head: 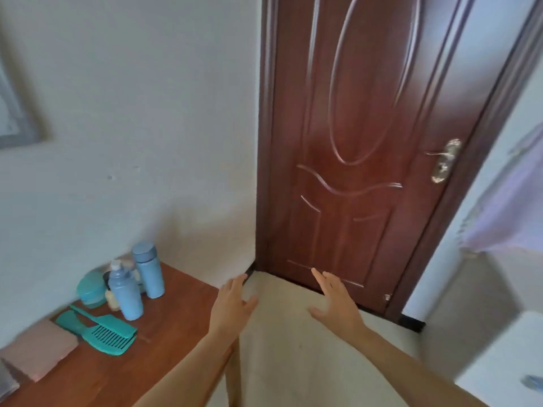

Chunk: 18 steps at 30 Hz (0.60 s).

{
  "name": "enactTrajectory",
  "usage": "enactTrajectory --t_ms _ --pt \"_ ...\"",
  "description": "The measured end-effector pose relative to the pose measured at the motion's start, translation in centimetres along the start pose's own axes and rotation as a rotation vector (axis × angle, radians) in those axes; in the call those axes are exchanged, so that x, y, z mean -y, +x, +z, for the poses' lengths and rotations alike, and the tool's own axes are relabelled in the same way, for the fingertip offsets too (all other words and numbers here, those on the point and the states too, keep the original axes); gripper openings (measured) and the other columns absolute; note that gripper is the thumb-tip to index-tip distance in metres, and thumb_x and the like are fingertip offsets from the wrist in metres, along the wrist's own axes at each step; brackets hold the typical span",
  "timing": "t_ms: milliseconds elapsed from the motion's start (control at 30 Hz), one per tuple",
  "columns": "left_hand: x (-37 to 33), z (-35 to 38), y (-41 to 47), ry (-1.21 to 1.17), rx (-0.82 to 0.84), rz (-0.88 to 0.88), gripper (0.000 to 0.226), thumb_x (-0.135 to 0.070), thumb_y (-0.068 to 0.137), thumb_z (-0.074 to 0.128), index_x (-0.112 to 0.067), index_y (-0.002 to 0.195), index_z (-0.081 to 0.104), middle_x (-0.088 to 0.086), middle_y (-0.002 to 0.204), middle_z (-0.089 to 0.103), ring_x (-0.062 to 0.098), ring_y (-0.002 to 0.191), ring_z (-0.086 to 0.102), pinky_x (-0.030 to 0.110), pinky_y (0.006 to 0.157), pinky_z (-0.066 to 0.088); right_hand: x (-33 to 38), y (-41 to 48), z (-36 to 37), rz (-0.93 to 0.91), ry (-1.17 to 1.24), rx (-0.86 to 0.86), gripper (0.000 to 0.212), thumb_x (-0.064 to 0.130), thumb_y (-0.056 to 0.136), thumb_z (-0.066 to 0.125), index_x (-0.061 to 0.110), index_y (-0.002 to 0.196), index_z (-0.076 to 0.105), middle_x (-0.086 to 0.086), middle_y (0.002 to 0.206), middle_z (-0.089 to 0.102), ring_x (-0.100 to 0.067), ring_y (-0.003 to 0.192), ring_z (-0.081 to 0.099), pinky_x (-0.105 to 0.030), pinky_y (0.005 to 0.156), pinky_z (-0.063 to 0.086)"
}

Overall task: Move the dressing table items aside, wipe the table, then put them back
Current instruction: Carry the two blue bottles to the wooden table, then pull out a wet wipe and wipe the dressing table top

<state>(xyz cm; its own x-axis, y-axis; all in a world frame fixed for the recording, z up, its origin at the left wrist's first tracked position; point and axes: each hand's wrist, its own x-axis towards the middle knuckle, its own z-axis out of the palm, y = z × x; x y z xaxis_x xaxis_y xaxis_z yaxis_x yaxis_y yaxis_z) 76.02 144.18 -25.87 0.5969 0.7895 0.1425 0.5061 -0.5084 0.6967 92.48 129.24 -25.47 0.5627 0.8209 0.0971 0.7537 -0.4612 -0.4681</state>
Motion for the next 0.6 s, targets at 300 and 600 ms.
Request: enactTrajectory --t_ms 300,600 --pt "-18.6 14.7 -3.6 -0.147 0.305 0.281 0.089 -0.063 0.065 0.035 -0.005 0.131 0.047 0.011 0.130 0.050 0.026 0.122 0.044 0.032 0.103 0.032 -16.7 -13.3 -12.0 0.332 -0.123 -0.192 0.076 0.045 0.088 0.051 0.032 0.146 0.003 0.000 0.155 0.008 -0.016 0.142 0.015 -0.028 0.110 0.026" --pt "-31.0 26.4 -11.4 -0.221 0.541 0.511 0.068 -0.054 0.077 0.047 -0.010 0.128 0.050 0.002 0.130 0.051 0.018 0.126 0.041 0.015 0.096 0.023 -27.5 -27.9 -19.3 0.609 -0.146 -0.379 0.073 0.044 0.082 0.057 0.026 0.144 0.024 -0.006 0.152 0.021 -0.021 0.137 0.029 -0.030 0.104 0.034"
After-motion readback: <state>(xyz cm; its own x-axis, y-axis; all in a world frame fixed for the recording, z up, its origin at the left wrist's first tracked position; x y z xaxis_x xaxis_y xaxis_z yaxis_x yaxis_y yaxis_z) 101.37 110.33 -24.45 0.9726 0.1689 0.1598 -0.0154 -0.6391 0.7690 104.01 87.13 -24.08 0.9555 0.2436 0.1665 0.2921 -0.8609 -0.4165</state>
